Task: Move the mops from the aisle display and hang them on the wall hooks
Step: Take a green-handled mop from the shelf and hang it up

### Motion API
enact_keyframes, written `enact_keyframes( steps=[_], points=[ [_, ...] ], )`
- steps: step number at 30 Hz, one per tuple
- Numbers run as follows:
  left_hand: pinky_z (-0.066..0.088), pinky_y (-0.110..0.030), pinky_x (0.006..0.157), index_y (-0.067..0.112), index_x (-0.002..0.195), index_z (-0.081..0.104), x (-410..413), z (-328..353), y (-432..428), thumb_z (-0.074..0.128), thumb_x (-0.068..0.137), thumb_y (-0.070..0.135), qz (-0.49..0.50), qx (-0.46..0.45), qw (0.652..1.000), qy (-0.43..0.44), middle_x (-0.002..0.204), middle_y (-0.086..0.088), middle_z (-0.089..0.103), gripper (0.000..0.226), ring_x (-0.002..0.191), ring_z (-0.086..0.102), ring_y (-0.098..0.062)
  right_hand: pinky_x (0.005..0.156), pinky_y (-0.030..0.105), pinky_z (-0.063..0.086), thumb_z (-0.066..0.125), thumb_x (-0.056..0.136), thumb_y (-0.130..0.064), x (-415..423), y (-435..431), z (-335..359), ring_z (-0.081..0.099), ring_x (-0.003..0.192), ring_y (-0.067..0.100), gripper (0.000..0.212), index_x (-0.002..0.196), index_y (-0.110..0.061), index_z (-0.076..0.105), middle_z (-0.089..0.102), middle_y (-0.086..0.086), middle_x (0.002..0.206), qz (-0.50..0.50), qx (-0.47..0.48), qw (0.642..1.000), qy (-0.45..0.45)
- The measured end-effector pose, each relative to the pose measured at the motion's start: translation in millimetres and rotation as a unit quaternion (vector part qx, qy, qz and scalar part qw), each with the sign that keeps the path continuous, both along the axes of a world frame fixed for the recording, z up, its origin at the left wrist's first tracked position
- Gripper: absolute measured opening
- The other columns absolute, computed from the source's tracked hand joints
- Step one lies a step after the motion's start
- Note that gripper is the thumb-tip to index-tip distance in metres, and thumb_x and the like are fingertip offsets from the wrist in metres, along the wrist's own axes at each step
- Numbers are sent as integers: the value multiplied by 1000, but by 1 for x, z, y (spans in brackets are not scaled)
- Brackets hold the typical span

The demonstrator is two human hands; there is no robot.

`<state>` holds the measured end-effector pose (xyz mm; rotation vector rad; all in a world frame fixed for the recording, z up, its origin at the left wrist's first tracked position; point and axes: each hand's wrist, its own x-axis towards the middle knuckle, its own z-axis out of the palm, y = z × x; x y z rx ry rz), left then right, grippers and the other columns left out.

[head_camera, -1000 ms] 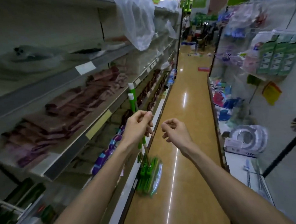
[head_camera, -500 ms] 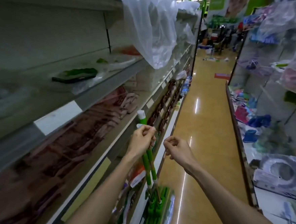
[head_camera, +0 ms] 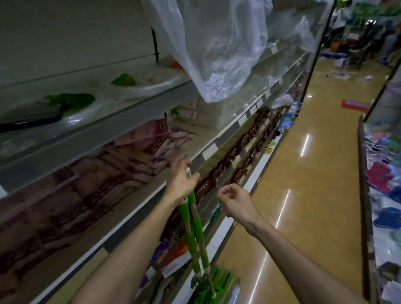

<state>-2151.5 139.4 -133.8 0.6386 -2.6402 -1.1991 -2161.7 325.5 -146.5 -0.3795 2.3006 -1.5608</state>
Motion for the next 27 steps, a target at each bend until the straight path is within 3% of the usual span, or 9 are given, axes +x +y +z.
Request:
enact_keyframes(
  steps=[2, 4, 8, 11, 14, 17, 20, 24, 27],
  points=[
    [49, -37, 91, 14, 129, 51, -5, -5, 5, 65, 96, 22, 31, 4, 999, 18, 140, -18, 48, 36, 118, 58, -34, 65, 31, 50, 60, 100, -19, -19, 4, -1, 62, 74, 17, 2, 99, -18, 62, 64, 2, 85, 18, 4, 1000, -1],
    [44, -29, 74, 15, 127, 50, -6, -10, 9, 67, 94, 20, 45, 18, 999, 15, 119, -12, 59, 36, 98, 60, -26, 62, 27, 49, 61, 100, -18, -34, 6, -3, 62, 73, 16, 3, 98, -19, 62, 64, 1, 85, 33, 12, 999, 0],
    [42, -19, 62, 22, 119, 50, -5, -22, 26, 77, 84, 19, 87, 69, 993, 29, 104, -5, 63, 44, 95, 61, -22, 60, 23, 47, 62, 100, -18, -50, 10, -9, 62, 74, 14, 2, 99, -20, 62, 65, 1, 89, 56, 29, 998, 1],
    [42, -20, 64, 27, 110, 48, -7, -32, 40, 79, 79, 12, 118, 79, 987, 76, 98, -4, 70, 46, 90, 61, -17, 64, 25, 48, 62, 99, -21, -57, 14, -11, 63, 78, 15, 1, 99, -21, 62, 66, 0, 91, 56, 37, 998, 7],
    [51, -18, 71, 25, 112, 47, -9, -39, 48, 78, 79, 4, 111, 128, 980, 99, 91, -4, 72, 50, 84, 68, -16, 70, 29, 53, 62, 99, -22, -64, 18, -10, 66, 85, 19, 2, 97, -22, 62, 66, -2, 92, 32, 40, 999, 8],
    [49, -21, 68, 19, 111, 50, -9, -43, 54, 81, 82, 16, 122, 159, 976, 85, 93, -6, 70, 43, 88, 67, -21, 82, 36, 54, 62, 98, -22, -67, 21, -8, 66, 94, 22, 5, 95, -24, 61, 66, -1, 95, 21, 38, 999, 8],
    [45, -30, 77, 15, 108, 48, -10, -40, 61, 78, 86, 25, 133, 148, 978, 68, 87, 2, 58, 38, 92, 58, -22, 87, 37, 56, 61, 99, -22, -67, 24, -5, 65, 98, 21, 2, 98, -23, 61, 65, -1, 99, 18, 33, 999, 7],
    [40, -26, 75, 15, 102, 52, -18, -25, 77, 80, 84, 26, 114, 116, 982, 94, 87, 2, 56, 35, 91, 57, -21, 78, 31, 52, 62, 98, -22, -64, 27, -3, 65, 95, 20, 2, 97, -24, 61, 64, -2, 95, 14, 37, 999, 1],
    [42, -28, 74, 13, 109, 56, -29, 0, 88, 78, 85, 30, 85, 104, 983, 122, 97, -3, 61, 37, 94, 58, -21, 71, 29, 50, 68, 94, -23, -61, 26, 1, 62, 86, 16, 10, 99, -22, 59, 64, -2, 90, 37, 55, 998, -12]
  ],
)
